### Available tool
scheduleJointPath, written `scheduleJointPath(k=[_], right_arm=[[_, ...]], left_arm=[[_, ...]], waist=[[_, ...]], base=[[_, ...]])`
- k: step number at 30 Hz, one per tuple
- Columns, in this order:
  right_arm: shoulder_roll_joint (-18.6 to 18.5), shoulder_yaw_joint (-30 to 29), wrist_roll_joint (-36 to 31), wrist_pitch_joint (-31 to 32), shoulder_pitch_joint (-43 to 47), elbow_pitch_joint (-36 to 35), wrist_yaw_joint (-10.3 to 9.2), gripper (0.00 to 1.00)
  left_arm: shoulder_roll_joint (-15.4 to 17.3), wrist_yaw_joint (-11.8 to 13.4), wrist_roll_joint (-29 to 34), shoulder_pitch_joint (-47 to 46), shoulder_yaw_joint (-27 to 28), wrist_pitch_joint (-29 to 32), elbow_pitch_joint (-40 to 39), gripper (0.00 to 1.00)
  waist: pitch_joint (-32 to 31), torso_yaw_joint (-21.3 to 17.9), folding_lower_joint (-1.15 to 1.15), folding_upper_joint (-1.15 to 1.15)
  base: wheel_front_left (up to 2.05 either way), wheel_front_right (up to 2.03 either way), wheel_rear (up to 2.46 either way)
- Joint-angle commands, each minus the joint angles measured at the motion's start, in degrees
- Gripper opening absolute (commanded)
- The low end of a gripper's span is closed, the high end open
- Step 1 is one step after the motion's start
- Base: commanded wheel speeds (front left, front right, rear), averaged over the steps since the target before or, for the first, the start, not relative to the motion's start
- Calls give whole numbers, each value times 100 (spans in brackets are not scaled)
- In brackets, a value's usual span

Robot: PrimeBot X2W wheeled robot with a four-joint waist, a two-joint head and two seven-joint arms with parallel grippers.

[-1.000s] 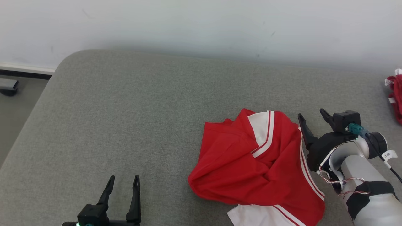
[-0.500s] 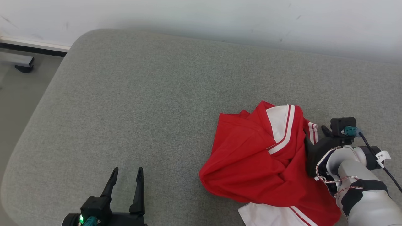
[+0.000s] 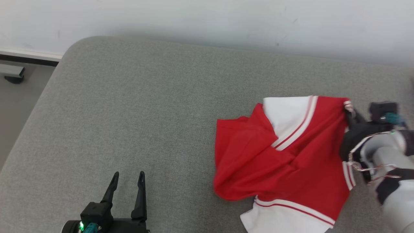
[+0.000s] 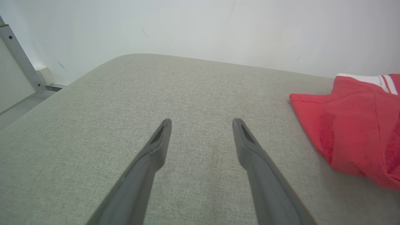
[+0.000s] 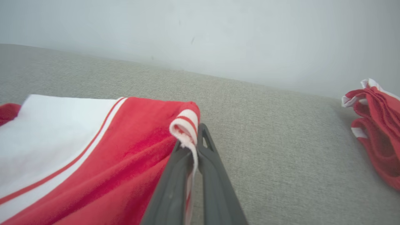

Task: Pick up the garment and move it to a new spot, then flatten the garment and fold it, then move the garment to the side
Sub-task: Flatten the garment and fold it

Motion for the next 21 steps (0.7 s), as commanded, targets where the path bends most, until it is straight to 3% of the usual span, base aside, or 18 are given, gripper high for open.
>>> scheduleJointPath(k=[1,7,8,9,10,13,21], right_arm=[[-117,-53,46,-59,-58,41,-16,0],[-374,-264,177,-100,-161,323,-16,0],[-380,-253,161,-90,-149,357,-16,31],[-373,-238,136,-106,-146,375,-16,81],[-371,-249,130,-144,-164,371,-16,100],[-358,-290,38,-226,-276,217,-16,100],[-177,-920,-417,-241,374,-1730,-16,100]], left_arm=[[-14,-26,30,42,21,-17,-8,100],[-35,-3,22,80,44,-17,-38,100],[-38,-8,14,89,53,-17,-36,100],[-40,-12,8,95,65,-17,-30,100],[-44,-7,11,110,70,-17,-31,100],[-44,-3,24,136,106,-17,-28,100],[40,43,99,300,273,-17,-117,100]], waist=[[-46,-36,0,-1],[-69,-59,0,-1],[-70,-61,0,-1],[-77,-69,0,-1],[-88,-82,0,-1],[-160,-160,0,-1],[-500,-577,0,-1]], base=[[0,0,0],[0,0,0],[0,0,0],[0,0,0],[0,0,0],[0,0,0],[0,0,0]])
